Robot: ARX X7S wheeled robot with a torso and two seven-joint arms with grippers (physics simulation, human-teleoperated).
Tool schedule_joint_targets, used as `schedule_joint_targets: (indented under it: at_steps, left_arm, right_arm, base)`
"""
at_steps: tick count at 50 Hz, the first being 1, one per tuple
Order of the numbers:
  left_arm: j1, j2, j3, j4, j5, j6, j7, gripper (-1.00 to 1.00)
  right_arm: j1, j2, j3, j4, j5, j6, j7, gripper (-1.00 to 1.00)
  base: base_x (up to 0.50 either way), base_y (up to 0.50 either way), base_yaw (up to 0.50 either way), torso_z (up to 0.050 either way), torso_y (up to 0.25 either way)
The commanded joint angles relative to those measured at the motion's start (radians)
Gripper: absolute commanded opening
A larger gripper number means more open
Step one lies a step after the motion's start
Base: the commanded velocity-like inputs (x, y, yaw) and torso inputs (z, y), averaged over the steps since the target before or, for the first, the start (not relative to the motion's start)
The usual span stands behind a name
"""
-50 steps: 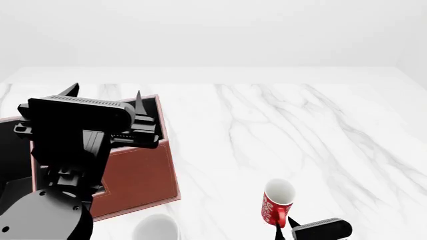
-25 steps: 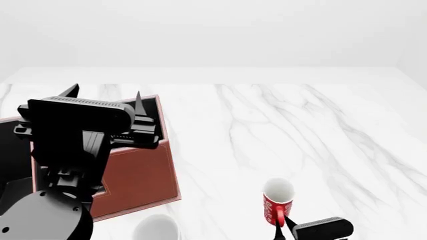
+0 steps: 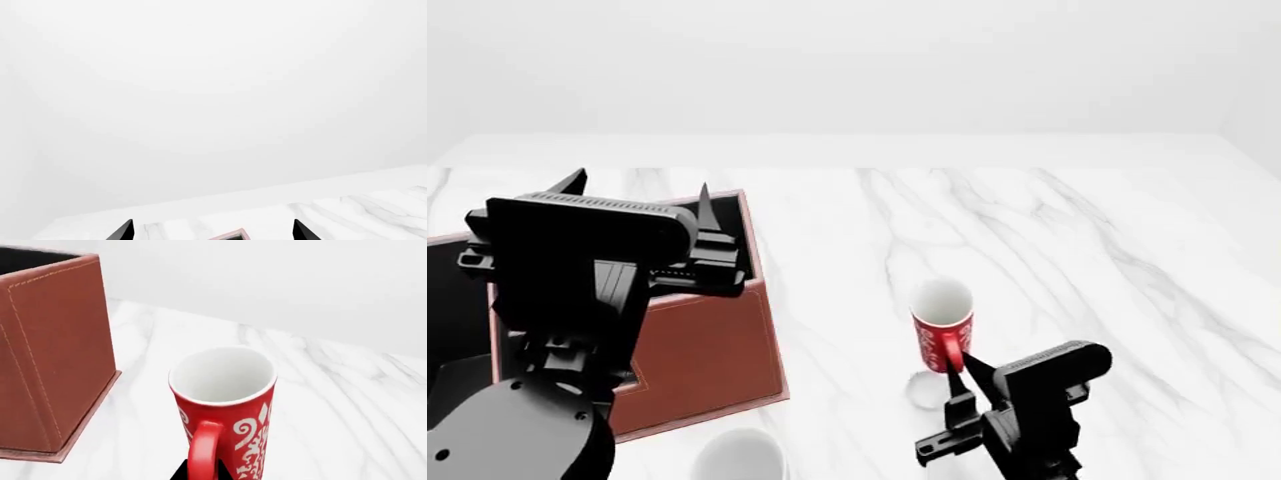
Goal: Pick up the red mug and place it to the right of the caddy.
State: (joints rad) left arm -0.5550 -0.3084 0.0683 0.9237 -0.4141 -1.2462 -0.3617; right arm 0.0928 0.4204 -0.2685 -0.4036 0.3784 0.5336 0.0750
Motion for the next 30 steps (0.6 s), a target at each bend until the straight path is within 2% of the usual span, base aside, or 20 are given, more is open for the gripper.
schedule_joint_targets:
  at_steps: [1,10,16,30]
  left_arm:
    - [-0.003,0.017,-0.024,0.001,0.016,0.003,0.026,1.00]
    - [-0.002,0.014,-0.026,-0.008,0.011,0.011,0.026,1.00]
    - [0.001,0.011,-0.028,-0.010,0.008,0.016,0.024,1.00]
    - [0.019,0.004,-0.028,-0.019,0.004,0.041,0.024,1.00]
  right_arm:
    - [0.291,-0.082,-0.018,0.132,0.134,0.175,-0.195,-1.00]
    - [0.427,-0.195,-0.072,0.313,0.178,0.212,-0.262,-1.00]
    - [0.477,-0.274,-0.107,0.444,0.144,0.162,-0.260,-1.00]
    - [0.507,-0.327,-0.136,0.609,0.091,0.066,-0.237,-1.00]
  base:
    - [0.00,0.00,0.00,0.000,0.000]
    - [0.00,0.00,0.00,0.000,0.000]
    - [0.00,0.00,0.00,0.000,0.002]
    - [0.00,0.00,0.00,0.000,0.000]
